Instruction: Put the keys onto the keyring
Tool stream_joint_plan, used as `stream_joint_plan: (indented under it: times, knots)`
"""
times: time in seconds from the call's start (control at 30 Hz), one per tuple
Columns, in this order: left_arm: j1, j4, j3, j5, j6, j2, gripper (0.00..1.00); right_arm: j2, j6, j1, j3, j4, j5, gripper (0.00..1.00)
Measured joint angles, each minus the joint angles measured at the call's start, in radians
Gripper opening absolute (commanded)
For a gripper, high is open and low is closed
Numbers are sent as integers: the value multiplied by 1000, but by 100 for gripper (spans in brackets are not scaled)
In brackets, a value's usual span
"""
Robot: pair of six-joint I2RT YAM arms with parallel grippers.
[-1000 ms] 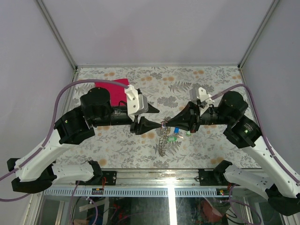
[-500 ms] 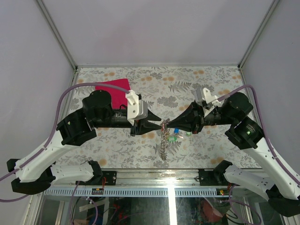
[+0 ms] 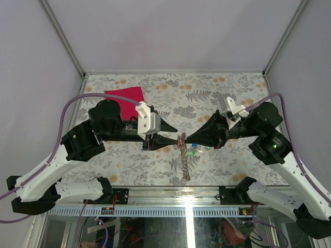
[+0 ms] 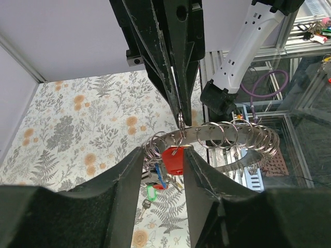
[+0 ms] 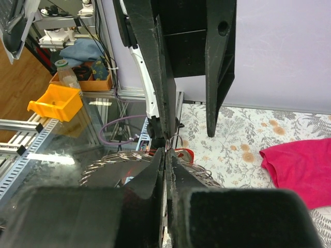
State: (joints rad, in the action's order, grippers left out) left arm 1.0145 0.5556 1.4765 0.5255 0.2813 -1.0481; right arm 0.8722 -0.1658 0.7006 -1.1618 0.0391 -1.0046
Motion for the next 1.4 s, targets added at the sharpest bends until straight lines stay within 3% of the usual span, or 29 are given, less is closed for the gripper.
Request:
stream_joint_plan:
  times: [0.33,0.6,0.87,1.1,1.4]
  knots:
    - [0,-8,0,34,15,-3,26,0,-22,0,0,-32,-11,0]
    - [0,-8,0,83,28,-15,22,1,-32,0,0,-51,-11,0]
    - [0,-9,0,93,28,-21,0,3,-44,0,0,-53,-11,0]
    - [0,-14,0,90,19,-22,0,1,-49,0,3,-60,3,0]
    - [0,-85,-43,26,-14,-9,0,-32,-126,0,79,-197,102,0]
